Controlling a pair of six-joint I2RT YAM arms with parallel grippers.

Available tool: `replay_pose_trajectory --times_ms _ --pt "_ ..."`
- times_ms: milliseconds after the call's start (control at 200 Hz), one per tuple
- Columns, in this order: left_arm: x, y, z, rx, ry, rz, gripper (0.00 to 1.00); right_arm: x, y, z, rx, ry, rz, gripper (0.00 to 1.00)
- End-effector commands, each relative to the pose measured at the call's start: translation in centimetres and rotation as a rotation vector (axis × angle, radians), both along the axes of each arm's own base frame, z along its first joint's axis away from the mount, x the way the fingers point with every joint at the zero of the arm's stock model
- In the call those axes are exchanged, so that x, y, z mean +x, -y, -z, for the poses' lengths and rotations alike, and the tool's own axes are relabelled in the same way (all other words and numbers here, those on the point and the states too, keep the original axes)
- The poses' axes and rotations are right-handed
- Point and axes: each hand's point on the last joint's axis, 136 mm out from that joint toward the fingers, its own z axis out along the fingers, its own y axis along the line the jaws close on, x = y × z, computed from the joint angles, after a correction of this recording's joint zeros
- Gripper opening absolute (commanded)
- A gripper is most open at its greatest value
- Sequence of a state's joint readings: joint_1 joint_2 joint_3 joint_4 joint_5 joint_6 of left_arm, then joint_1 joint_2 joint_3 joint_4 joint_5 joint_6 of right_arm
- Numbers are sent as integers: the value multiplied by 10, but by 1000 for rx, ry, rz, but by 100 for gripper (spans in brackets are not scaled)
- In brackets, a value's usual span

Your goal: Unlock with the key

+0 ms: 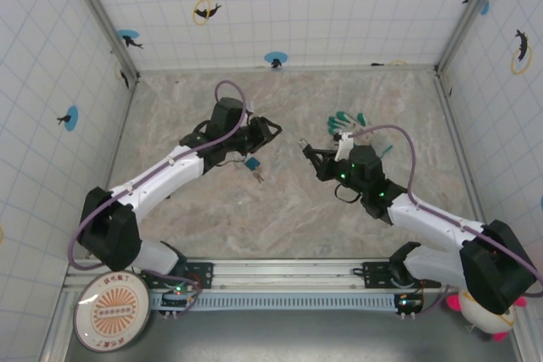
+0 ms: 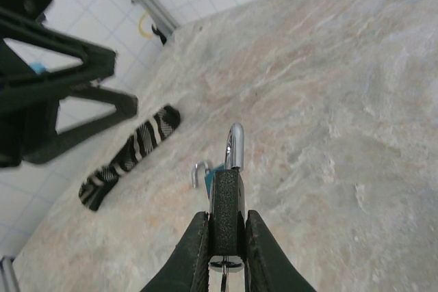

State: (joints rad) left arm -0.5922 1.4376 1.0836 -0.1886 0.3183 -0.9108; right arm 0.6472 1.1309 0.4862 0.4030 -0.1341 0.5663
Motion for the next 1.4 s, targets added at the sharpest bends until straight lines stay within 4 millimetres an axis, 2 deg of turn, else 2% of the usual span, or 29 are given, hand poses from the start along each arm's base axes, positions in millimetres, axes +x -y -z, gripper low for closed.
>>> replay_pose_trajectory --times_ms 0,175,555,791,1071,1221,1396 --pt "-10 -6 -25 76 115 143 50 -8 -13 -33 16 59 -137 0" --pt "-22 -9 -28 150 182 255 50 -14 -20 -39 -37 82 -240 0" --pt "-50 6 -30 96 209 460 50 -29 -36 -58 -52 155 -415 0" --pt "-58 9 -26 89 218 530 50 -39 -32 -67 -73 201 -458 0" --pt "-66 19 -31 67 238 592 50 -47 -33 -77 -58 247 -493 0" --pt "-69 27 -23 96 226 614 50 -48 -35 -77 -56 246 -511 0" --pt "-67 27 -13 119 207 611 49 -51 -35 -79 -52 255 -522 0"
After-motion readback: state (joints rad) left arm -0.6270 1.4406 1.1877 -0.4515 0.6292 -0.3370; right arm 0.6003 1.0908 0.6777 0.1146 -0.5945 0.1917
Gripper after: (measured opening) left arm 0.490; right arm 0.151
